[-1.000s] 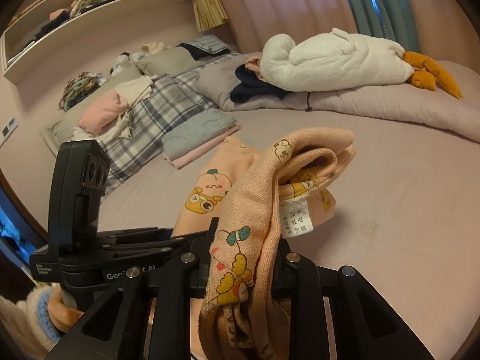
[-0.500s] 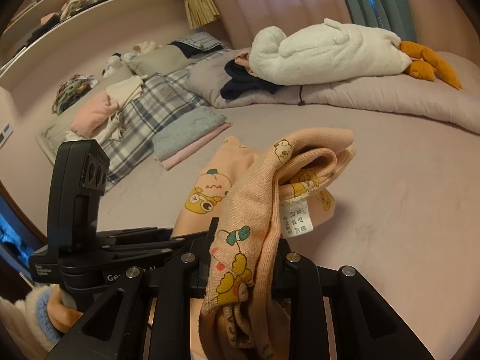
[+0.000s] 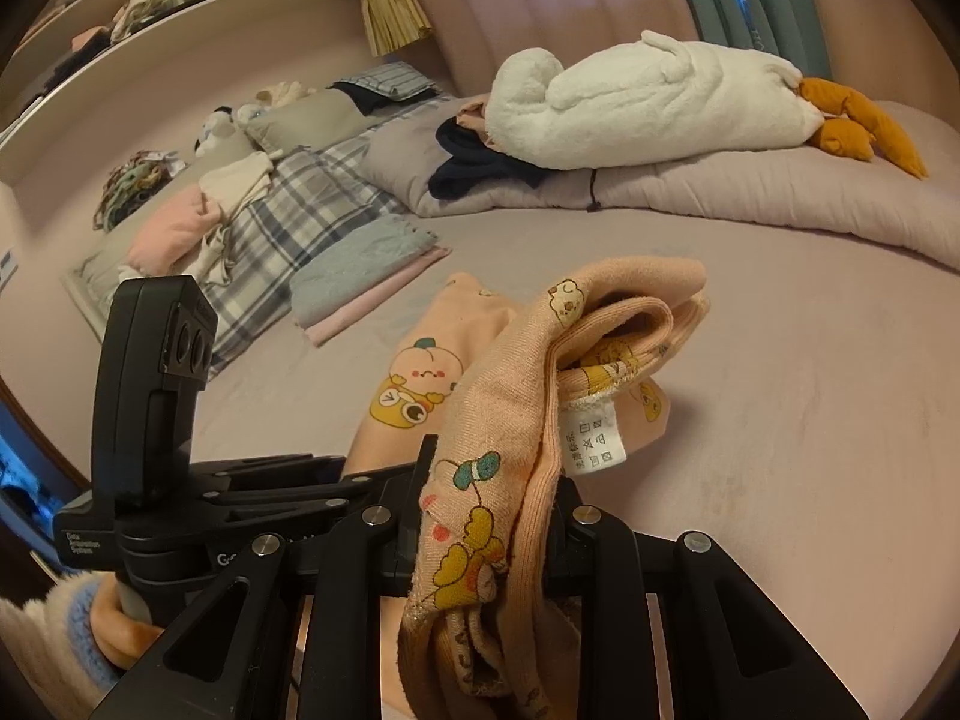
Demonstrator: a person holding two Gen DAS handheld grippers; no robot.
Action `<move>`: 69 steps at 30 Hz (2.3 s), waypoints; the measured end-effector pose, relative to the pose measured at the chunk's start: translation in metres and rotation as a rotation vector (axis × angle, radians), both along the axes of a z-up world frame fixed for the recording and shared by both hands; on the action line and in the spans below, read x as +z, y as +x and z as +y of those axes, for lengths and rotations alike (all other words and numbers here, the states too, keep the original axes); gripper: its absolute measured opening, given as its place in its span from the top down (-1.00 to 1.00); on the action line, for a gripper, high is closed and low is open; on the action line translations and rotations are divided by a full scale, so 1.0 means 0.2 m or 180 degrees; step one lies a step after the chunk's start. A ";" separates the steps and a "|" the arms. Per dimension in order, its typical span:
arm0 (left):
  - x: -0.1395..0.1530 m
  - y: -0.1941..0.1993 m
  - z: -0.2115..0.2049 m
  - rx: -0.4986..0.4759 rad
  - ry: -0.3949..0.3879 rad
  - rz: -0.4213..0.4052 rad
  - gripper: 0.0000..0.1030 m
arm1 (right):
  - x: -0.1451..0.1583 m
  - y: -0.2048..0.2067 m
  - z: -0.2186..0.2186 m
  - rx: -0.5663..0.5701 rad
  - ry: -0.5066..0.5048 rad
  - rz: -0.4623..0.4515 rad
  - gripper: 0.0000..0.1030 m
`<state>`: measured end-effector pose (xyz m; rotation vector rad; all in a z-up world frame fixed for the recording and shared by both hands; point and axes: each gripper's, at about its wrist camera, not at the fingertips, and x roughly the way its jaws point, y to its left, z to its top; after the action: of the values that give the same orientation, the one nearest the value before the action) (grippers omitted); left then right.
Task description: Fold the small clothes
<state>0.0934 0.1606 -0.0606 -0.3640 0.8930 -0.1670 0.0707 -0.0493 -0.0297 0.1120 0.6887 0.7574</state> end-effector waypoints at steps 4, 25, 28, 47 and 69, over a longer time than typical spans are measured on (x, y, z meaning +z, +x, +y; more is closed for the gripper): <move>-0.01 0.04 0.01 0.0017 0.0014 0.0018 0.53 | -0.01 0.02 0.01 -0.0004 -0.0009 0.0004 0.49; -0.06 0.26 0.05 -0.0003 0.0129 0.0062 0.54 | -0.07 0.21 0.07 -0.0102 -0.0010 0.0015 0.49; -0.07 0.28 0.06 0.0001 0.0143 0.0068 0.54 | -0.08 0.23 0.08 -0.0113 -0.0016 0.0016 0.49; -0.13 0.39 0.07 -0.0031 0.0209 0.0166 0.53 | -0.14 0.31 0.09 -0.0189 -0.0041 0.0093 0.49; -0.18 0.44 0.06 -0.0007 0.0253 0.0258 0.52 | -0.19 0.36 0.09 -0.0215 -0.0079 0.0192 0.49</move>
<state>0.1819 0.1728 -0.0970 -0.2976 0.9771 -0.1190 0.1427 -0.0304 -0.0679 0.1354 0.7478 0.6829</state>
